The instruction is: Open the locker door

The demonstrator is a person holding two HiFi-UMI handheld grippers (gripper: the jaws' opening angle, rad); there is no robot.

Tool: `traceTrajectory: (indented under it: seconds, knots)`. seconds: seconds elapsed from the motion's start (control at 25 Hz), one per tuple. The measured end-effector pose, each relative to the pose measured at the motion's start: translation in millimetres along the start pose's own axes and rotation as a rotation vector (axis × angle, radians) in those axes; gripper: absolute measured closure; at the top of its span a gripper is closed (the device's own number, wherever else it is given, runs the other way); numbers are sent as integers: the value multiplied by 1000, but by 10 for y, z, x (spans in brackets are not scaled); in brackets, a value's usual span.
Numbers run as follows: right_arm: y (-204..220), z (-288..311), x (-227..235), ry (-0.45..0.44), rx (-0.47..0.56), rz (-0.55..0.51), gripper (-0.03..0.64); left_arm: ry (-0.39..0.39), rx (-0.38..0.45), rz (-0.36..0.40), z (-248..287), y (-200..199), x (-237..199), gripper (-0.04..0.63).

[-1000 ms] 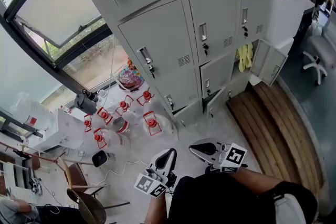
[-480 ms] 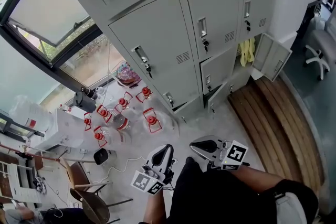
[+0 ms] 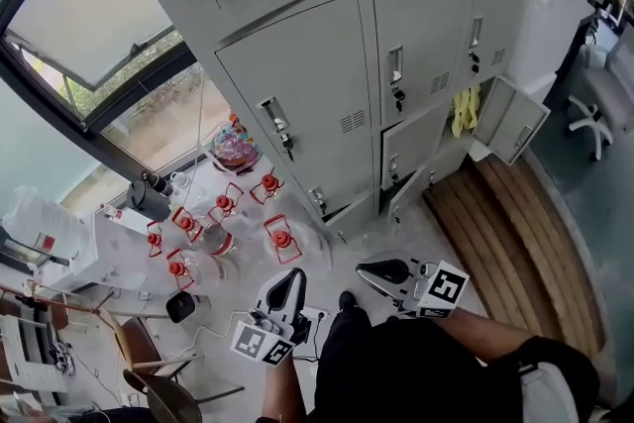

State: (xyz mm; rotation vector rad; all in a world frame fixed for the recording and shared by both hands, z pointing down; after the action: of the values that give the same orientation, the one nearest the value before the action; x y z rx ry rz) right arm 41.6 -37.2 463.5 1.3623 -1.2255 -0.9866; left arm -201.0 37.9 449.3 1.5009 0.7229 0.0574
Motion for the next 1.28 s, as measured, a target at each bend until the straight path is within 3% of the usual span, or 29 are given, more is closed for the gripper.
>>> traceTrajectory:
  seconds: [0.36, 0.68, 1.28]
  knots:
    - [-231, 643, 438, 93, 25, -107, 604, 18, 19, 14, 73, -358, -655, 577]
    - [-488, 1232, 709, 146, 54, -227, 595, 41, -12, 48, 216, -672, -1208, 577]
    - [-899, 2053, 1257, 226, -17, -405, 495, 141, -1, 23, 347, -822, -1846, 577]
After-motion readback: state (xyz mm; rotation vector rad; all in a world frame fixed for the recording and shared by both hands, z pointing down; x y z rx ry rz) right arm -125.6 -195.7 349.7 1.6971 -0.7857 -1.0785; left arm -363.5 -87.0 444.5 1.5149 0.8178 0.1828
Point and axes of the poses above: the fingertips, and each gripper's own axes: z forward along the fingers, x to its right, y out of its underside, the point moved 9 cm from there along -z, backward along the fingers, and after that the axes turned 10 degrees about -z, right-handed, at the moved point
